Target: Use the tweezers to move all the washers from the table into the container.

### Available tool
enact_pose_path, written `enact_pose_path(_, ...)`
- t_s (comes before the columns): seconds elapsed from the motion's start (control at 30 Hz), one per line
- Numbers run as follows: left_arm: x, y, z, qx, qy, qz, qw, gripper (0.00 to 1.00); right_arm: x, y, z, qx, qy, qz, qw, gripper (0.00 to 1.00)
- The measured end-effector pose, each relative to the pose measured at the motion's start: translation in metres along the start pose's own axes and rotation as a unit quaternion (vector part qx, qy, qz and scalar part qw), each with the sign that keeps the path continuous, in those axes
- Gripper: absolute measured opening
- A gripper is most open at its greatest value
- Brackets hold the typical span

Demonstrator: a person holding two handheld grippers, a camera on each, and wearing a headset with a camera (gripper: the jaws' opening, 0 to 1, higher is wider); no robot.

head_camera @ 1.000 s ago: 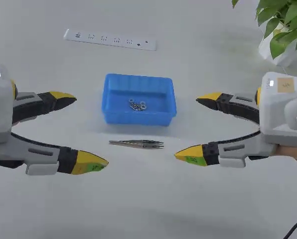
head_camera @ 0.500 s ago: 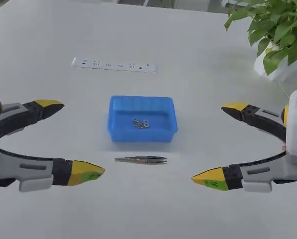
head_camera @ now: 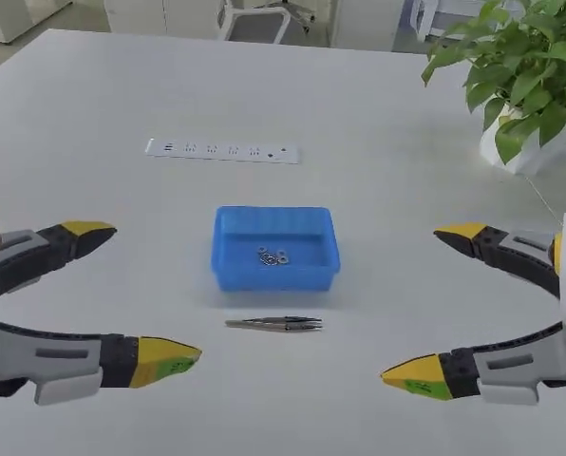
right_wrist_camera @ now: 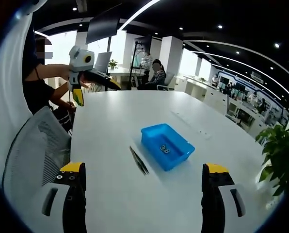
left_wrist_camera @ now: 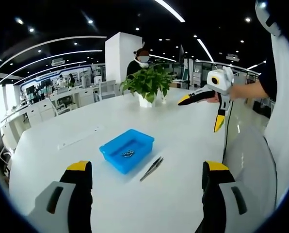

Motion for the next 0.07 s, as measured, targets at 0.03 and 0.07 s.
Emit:
enact_pose_path(0.03, 0.0011, 0.0010, -0.0003, -0.001, 0.000, 0.001, 1.0000, 1.00, 0.0001, -0.0012, -0.0011, -0.001, 0.000, 0.001, 1.0000, 1.00)
enact_pose_path(0.07, 0.0025, 0.0032, -0.0001, -0.005, -0.003, 0.004, 1.0000, 1.00, 0.0004, -0.0021, -0.0018, -0.001, 0.000, 0.001, 1.0000, 1.00)
Point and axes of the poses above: the centre of the closed fingertips' face, and the gripper's own axes: z roughly forward along the fingers, y roughly to its right, x roughly out of its top, the point moved 6 cm from there along -z, roughly backward along the fingers, and after that the axes turned 14 degrees about z, right-handed, at the moved point
